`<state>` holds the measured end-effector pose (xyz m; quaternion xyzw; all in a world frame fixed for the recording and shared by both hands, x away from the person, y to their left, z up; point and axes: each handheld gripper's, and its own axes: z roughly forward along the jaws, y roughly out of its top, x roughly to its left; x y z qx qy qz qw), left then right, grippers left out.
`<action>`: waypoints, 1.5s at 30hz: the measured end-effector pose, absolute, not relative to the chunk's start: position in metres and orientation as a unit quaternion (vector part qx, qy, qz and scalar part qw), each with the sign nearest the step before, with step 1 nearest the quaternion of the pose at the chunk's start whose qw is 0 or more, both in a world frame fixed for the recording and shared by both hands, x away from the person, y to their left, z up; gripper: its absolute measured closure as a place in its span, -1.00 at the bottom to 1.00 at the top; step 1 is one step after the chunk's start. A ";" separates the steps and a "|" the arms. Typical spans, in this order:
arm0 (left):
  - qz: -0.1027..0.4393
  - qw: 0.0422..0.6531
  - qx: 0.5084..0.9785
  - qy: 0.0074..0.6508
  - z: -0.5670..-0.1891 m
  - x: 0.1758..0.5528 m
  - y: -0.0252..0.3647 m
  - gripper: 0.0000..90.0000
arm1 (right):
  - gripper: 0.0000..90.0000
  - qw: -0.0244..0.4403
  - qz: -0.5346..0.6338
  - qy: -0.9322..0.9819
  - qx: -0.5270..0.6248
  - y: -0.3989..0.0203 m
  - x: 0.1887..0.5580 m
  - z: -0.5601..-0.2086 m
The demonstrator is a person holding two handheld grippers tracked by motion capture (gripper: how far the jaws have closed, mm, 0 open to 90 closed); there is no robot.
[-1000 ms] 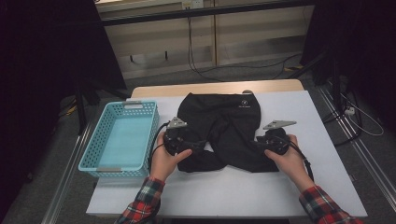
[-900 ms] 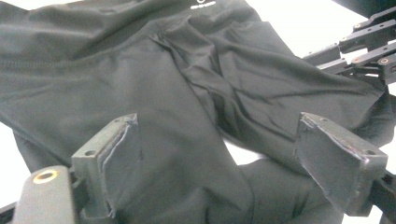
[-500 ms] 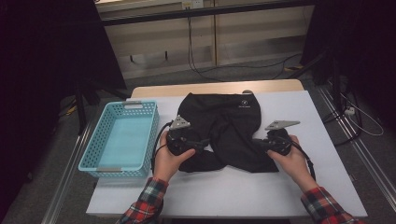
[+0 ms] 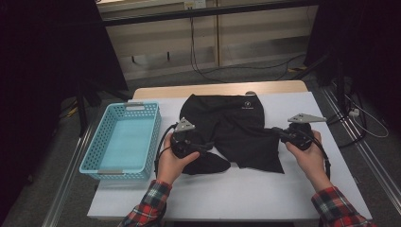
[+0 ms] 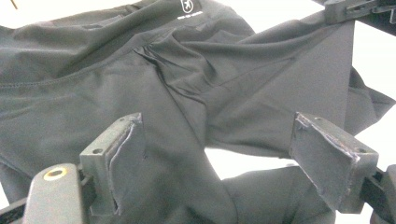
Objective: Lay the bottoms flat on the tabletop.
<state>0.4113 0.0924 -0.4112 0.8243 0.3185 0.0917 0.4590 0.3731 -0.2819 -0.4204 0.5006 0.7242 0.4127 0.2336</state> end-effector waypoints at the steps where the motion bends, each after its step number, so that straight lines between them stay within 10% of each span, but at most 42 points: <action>1: 0.090 0.459 0.824 0.321 -0.412 0.411 0.092 -0.59 | 1.00 0.240 0.411 0.722 0.503 -0.284 0.375 -0.421; 9: 0.087 0.458 0.827 0.316 -0.413 0.410 0.091 -0.59 | 0.98 0.252 0.376 0.720 0.526 -0.296 0.393 -0.439; 20: 0.088 0.459 0.823 0.322 -0.412 0.409 0.099 -0.60 | 0.08 0.228 0.389 0.750 0.484 -0.269 0.366 -0.426; 38: 0.080 0.460 0.825 0.318 -0.411 0.403 0.097 -0.61 | -0.04 0.137 0.391 0.826 0.381 -0.196 0.341 -0.442; 45: 0.083 0.460 0.822 0.324 -0.412 0.402 0.102 -0.61 | 1.00 0.139 0.374 0.831 0.387 -0.202 0.351 -0.443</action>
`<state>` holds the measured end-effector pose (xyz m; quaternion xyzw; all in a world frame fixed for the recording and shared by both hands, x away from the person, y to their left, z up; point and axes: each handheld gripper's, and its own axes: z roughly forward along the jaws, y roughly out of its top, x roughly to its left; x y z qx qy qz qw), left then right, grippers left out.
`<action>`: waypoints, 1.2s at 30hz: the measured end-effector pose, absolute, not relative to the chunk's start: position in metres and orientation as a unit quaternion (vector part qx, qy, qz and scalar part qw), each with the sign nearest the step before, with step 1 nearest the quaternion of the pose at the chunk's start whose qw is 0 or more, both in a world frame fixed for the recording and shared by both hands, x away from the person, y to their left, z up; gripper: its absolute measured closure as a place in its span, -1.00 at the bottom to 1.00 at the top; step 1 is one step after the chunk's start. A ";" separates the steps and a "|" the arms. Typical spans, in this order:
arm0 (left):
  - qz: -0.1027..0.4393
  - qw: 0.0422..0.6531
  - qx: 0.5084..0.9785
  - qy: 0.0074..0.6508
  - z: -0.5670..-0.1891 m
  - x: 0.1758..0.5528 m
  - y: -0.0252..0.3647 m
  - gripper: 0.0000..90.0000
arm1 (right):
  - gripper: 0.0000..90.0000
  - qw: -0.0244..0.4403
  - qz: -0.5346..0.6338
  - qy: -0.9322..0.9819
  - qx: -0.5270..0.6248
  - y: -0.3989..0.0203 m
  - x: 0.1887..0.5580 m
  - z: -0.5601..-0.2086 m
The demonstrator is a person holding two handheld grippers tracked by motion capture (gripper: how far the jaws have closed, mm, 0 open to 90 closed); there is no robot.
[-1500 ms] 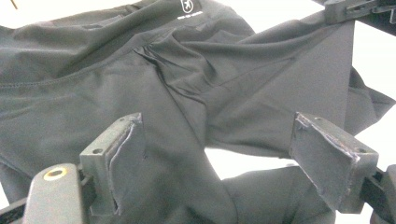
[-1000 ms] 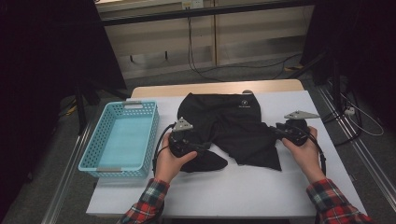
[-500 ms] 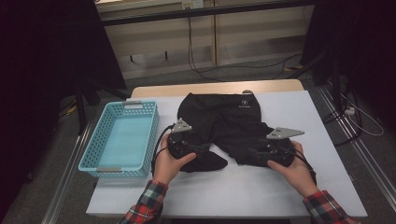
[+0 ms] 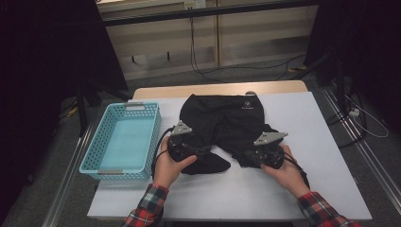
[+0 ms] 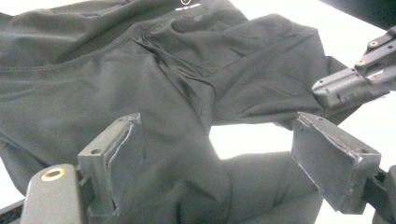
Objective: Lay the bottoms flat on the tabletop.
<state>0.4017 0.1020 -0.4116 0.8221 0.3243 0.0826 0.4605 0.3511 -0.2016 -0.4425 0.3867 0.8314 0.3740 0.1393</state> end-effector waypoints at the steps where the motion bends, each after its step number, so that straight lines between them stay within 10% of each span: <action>1: 0.085 0.460 0.822 0.325 -0.411 0.402 0.103 -0.61 | 1.00 0.140 0.372 0.834 0.384 -0.203 0.354 -0.442; 16: 0.083 0.456 0.822 0.331 -0.414 0.402 0.107 -0.61 | 1.00 0.204 0.379 0.783 0.449 -0.221 0.398 -0.450; 30: 0.078 0.459 0.825 0.320 -0.411 0.401 0.101 -0.61 | -0.08 0.232 0.391 0.766 0.454 -0.240 0.365 -0.426; 36: 0.076 0.462 0.825 0.317 -0.410 0.402 0.098 -0.61 | 0.03 0.209 0.415 0.768 0.442 -0.235 0.348 -0.426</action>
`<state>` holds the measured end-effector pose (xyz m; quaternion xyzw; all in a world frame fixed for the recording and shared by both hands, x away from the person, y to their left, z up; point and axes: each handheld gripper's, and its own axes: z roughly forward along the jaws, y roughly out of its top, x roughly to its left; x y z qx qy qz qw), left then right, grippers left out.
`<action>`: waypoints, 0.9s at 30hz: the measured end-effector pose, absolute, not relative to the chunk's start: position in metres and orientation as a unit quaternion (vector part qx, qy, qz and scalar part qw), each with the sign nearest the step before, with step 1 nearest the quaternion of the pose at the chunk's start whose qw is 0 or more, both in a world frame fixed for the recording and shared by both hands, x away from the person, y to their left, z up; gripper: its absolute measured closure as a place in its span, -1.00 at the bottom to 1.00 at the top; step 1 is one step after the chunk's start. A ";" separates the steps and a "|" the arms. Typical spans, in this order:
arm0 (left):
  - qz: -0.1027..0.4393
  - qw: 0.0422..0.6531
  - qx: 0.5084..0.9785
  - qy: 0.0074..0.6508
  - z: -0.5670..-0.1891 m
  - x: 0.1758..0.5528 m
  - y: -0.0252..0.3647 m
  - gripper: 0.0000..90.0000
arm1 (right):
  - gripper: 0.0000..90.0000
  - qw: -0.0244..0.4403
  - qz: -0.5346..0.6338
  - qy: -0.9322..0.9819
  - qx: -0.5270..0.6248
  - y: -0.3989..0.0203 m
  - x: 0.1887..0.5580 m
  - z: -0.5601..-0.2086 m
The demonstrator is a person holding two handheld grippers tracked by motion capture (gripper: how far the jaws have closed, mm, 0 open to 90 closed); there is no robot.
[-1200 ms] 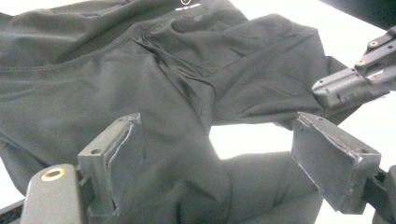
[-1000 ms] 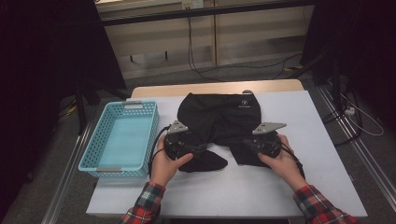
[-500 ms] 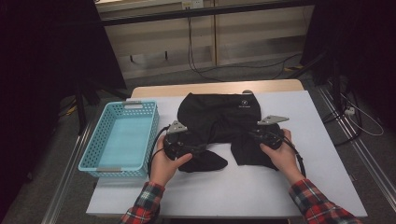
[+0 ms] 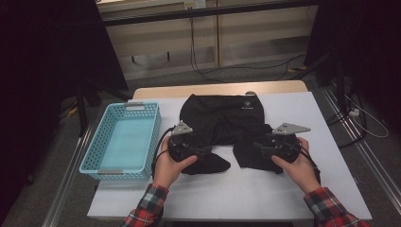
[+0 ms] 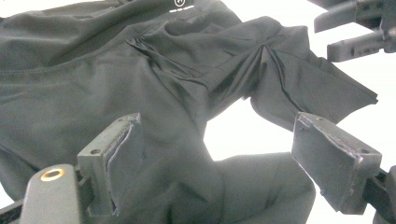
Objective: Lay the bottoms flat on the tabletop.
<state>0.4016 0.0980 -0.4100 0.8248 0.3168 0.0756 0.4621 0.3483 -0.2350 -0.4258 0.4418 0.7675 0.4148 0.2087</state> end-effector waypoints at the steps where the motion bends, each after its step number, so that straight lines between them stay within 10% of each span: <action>1: 0.074 0.461 0.826 0.315 -0.410 0.402 0.097 -0.61 | 0.14 0.198 0.413 0.774 0.437 -0.231 0.346 -0.428; 18: 0.073 0.463 0.826 0.312 -0.410 0.403 0.095 -0.61 | 0.96 0.144 0.365 0.837 0.381 -0.191 0.340 -0.455; 27: 0.075 0.464 0.827 0.307 -0.407 0.403 0.097 -0.61 | 0.98 0.146 0.409 0.823 0.367 -0.195 0.334 -0.433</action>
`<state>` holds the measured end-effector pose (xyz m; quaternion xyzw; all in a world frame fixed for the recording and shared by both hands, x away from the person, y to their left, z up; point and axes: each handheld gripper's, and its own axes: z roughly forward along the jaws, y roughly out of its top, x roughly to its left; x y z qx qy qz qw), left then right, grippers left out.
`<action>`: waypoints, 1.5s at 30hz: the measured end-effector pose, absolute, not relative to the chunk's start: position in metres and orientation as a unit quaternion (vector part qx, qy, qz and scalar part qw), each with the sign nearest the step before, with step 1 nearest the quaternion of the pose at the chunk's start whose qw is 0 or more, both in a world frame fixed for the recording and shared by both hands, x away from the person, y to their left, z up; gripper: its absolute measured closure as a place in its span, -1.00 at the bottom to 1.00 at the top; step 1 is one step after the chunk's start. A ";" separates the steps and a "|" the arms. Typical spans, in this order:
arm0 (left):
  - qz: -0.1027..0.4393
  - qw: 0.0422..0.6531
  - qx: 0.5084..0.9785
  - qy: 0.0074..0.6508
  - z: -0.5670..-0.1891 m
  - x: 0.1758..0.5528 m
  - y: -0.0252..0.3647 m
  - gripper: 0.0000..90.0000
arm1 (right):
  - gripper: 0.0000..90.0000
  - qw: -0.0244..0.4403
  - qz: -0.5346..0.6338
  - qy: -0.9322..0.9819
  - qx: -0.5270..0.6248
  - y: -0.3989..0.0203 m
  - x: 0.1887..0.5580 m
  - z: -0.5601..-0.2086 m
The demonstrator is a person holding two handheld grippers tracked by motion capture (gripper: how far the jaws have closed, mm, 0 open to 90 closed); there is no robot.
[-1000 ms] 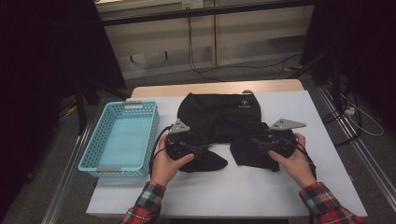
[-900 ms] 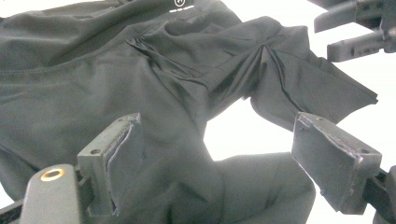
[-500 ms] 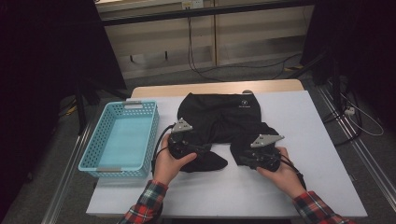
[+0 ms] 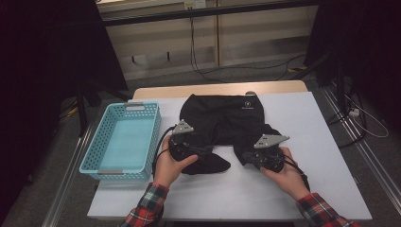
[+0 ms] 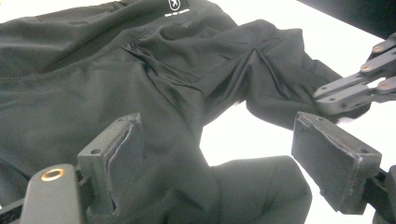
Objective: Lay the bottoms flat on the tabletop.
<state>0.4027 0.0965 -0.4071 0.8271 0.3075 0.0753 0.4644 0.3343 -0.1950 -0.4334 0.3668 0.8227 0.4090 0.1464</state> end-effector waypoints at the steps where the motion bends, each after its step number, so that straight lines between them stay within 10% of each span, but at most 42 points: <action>1: 0.074 0.465 0.827 0.308 -0.407 0.402 0.096 -0.61 | 0.98 0.148 0.415 0.821 0.363 -0.194 0.333 -0.431; 9: 0.071 0.470 0.824 0.307 -0.406 0.401 0.097 -0.61 | 0.97 0.140 0.437 0.830 0.318 -0.173 0.317 -0.421; 13: 0.069 0.466 0.828 0.304 -0.407 0.400 0.096 -0.61 | 0.41 0.145 0.432 0.825 0.334 -0.173 0.318 -0.425; 27: 0.054 0.469 0.842 0.261 -0.411 0.387 0.080 -0.63 | -0.45 0.190 0.420 0.788 0.409 -0.233 0.322 -0.429; 45: 0.032 0.472 0.856 0.206 -0.427 0.370 0.039 -0.51 | -0.55 0.204 0.403 0.770 0.451 -0.266 0.313 -0.440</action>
